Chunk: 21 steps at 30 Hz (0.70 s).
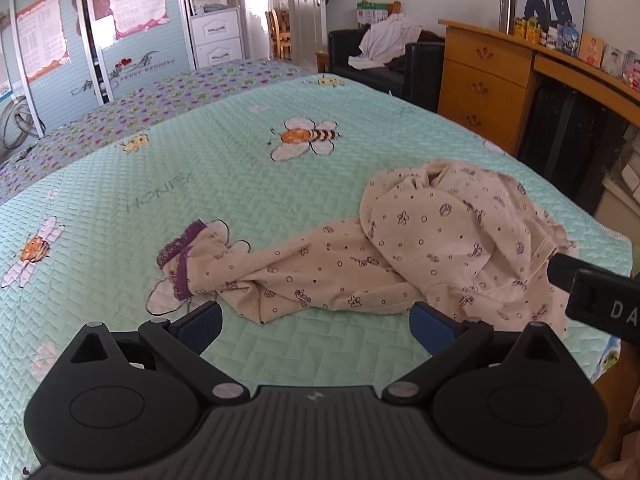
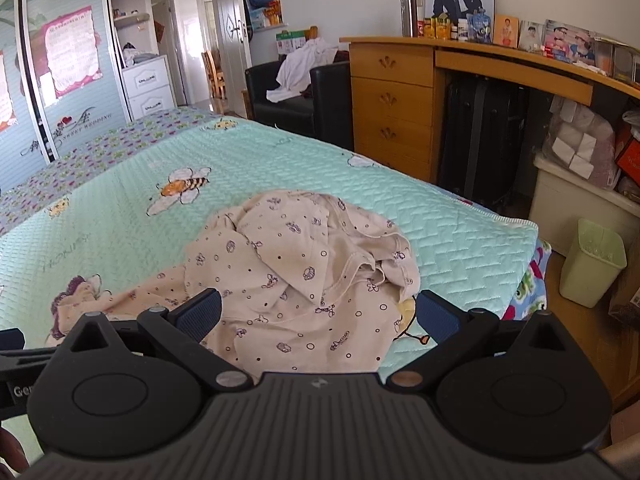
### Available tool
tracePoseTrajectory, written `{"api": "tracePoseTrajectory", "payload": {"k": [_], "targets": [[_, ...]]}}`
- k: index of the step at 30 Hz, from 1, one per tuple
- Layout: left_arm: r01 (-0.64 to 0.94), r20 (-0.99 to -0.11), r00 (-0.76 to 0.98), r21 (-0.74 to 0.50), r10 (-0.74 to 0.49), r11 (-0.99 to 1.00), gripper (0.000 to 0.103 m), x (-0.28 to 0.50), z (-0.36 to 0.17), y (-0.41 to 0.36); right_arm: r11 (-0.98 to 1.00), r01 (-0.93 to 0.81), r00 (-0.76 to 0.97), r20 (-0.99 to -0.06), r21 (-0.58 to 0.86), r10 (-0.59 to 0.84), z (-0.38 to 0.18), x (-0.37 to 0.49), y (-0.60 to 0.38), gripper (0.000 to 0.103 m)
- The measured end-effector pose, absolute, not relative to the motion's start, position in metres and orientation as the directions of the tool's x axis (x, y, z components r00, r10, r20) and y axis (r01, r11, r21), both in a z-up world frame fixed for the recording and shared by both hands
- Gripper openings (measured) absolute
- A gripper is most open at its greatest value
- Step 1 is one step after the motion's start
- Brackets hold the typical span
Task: Fold clothes
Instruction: 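Move both grippers toward the crumpled cream garment on the bed, then close the right gripper on the garment while the left gripper grasps it too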
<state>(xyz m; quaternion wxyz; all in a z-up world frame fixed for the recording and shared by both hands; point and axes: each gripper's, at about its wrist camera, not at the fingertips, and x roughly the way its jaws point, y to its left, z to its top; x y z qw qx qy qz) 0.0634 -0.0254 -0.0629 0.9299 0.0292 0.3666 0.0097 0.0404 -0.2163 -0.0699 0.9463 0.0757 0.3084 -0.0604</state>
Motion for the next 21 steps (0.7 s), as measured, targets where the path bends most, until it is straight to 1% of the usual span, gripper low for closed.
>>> {"api": "tracePoseTrajectory", "payload": {"k": [5, 9, 14, 18, 21], "targets": [[0.026, -0.695, 0.718, 0.062, 0.025, 0.998, 0.101, 0.089, -0.078, -0.030, 0.980, 0.160, 0.793, -0.607, 0.118, -0.056, -0.083, 0.064, -0.221, 0.102], [0.062, -0.704, 0.709, 0.022, -0.029, 0.998, 0.101, 0.109, -0.089, -0.034, 0.982, 0.142, 0.786, -0.617, 0.124, -0.036, -0.095, 0.086, -0.219, 0.102], [0.094, -0.731, 0.682, 0.056, -0.023, 0.994, 0.101, 0.142, -0.114, -0.048, 0.984, 0.119, 0.774, -0.633, 0.132, -0.008, -0.110, 0.118, -0.218, 0.102], [0.102, -0.770, 0.638, 0.059, -0.020, 0.993, 0.102, 0.167, -0.139, -0.052, 0.984, 0.113, 0.740, -0.672, 0.141, 0.011, -0.127, 0.149, -0.219, 0.102], [0.092, -0.771, 0.637, 0.039, -0.029, 0.995, 0.103, 0.170, -0.150, -0.049, 0.983, 0.109, 0.705, -0.709, 0.151, 0.031, -0.142, 0.165, -0.222, 0.102]]}}
